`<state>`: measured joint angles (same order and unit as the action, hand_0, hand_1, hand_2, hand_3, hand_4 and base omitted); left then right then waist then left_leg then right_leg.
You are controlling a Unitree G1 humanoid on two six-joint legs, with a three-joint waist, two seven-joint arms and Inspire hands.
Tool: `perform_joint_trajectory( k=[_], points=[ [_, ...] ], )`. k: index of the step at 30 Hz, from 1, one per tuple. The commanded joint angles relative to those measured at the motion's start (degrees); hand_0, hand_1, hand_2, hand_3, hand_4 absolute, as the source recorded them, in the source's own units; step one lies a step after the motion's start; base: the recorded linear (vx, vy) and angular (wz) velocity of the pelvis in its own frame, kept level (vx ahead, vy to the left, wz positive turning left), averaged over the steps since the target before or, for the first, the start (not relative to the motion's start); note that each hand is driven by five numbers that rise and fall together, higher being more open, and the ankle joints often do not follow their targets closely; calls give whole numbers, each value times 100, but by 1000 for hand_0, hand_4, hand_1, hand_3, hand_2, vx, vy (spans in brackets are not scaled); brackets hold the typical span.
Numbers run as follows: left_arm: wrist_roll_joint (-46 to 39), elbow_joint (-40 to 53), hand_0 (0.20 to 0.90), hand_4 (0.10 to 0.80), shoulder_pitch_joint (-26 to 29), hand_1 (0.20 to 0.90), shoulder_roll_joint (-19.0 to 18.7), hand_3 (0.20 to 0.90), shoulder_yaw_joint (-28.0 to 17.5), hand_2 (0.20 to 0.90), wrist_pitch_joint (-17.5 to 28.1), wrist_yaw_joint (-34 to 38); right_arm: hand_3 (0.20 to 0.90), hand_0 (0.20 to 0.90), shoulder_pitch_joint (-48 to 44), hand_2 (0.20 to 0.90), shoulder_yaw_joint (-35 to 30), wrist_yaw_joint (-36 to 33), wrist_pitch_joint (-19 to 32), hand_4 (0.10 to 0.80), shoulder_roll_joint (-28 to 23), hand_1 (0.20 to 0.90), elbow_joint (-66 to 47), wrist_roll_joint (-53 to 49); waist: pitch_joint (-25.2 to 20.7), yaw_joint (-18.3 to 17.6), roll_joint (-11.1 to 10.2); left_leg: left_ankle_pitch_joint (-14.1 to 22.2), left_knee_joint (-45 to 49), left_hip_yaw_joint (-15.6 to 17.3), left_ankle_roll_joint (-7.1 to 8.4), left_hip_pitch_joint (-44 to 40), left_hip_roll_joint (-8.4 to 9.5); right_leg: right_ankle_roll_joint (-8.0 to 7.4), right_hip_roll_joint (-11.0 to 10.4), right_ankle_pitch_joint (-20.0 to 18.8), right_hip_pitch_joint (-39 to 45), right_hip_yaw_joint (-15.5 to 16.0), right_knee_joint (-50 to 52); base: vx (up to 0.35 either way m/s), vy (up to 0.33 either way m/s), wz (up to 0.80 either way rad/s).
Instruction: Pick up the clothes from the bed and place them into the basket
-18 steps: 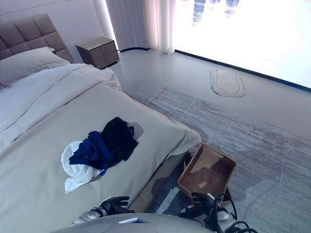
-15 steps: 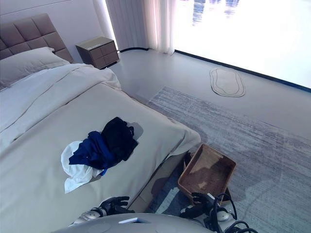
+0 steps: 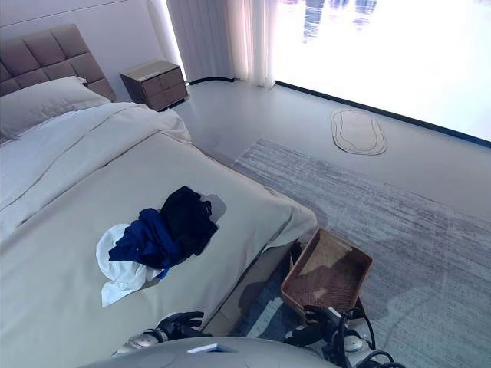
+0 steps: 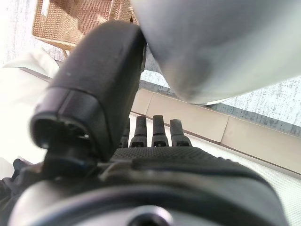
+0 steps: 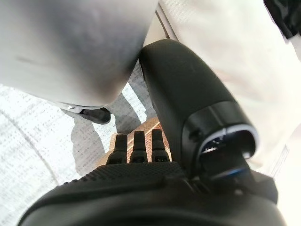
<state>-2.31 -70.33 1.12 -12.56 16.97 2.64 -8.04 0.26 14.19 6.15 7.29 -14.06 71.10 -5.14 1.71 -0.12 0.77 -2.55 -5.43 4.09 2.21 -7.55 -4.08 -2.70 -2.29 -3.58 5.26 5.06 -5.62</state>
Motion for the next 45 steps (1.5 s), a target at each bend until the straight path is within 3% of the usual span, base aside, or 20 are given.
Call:
perform_joint_trajectory(
  k=[1,2,10,15,19,23,27,31,35,40,45],
  points=[
    [33,-373,900,800,278,900,84,900,-6,900,75,23,900,900,-425,900,-344,-82,140,800,167,900,153,-867,329,-19,-208,556,108,-61,-290,-239,423,-81,-50,328,278,74,220,0,0,0],
    [32,-374,900,800,278,900,82,900,-7,900,74,22,900,900,-426,900,-357,-78,133,800,167,900,155,-904,330,-19,-207,556,108,-61,-291,-240,423,-81,-49,330,278,72,224,30,23,0],
    [-45,-522,900,800,128,900,92,900,-103,900,184,41,900,900,-380,900,-2196,504,-882,800,367,900,186,-6037,273,-67,-151,607,73,-39,-328,-355,441,-90,-21,395,350,0,301,57,25,0],
    [-52,-553,900,800,-44,900,164,900,23,900,300,154,900,900,-456,900,-2294,567,-453,800,591,900,-591,-6953,280,4,-134,605,89,-92,-335,-338,462,-76,-47,388,355,26,316,43,27,1],
    [-129,-403,900,800,-135,900,201,900,185,900,299,251,900,900,-604,900,-1697,223,126,800,721,900,-1953,-5928,336,103,-158,569,105,-208,-344,-266,493,-56,-84,360,315,65,320,-2,36,5],
    [-289,-87,900,800,-76,900,155,900,382,900,143,277,900,900,-912,900,-621,-669,843,800,274,900,-2831,-2561,461,289,-227,505,145,-366,-362,-68,546,-50,-153,338,177,190,345,-45,56,16],
    [-285,179,900,800,-133,900,39,900,545,900,77,279,900,900,-1638,900,78,-1289,479,800,-651,900,-3445,-191,644,561,-353,513,284,-525,-361,155,593,-60,-235,317,55,330,388,-32,58,31],
    [-413,268,900,800,237,900,-183,900,668,900,97,337,900,900,-3093,900,838,-2018,162,800,-1277,900,-3629,1307,1112,915,-545,517,674,-730,-374,728,607,-105,-345,203,-321,518,573,-197,-13,37],
    [-564,364,900,800,582,900,-462,900,714,900,87,393,900,900,-4220,900,1300,-2579,-73,800,-1457,900,-3570,1826,1568,1263,-715,490,878,-986,-401,1146,643,-198,-419,101,-524,745,660,-135,-46,39],
    [-603,448,900,800,775,900,-714,900,712,900,37,439,900,900,-4969,900,1586,-2798,-293,800,-1409,900,-3425,1856,1836,1616,-859,467,1042,-1131,-399,1505,658,-311,-510,51,-581,987,691,-37,-25,36],
    [-784,606,900,800,1110,900,-1011,900,667,900,58,499,900,900,-5983,900,1784,-2951,-680,800,-1247,900,-2364,1666,2148,2151,-1005,344,1146,-1361,-357,2078,664,-368,-630,7,-744,1336,845,-57,11,32]
  ],
)
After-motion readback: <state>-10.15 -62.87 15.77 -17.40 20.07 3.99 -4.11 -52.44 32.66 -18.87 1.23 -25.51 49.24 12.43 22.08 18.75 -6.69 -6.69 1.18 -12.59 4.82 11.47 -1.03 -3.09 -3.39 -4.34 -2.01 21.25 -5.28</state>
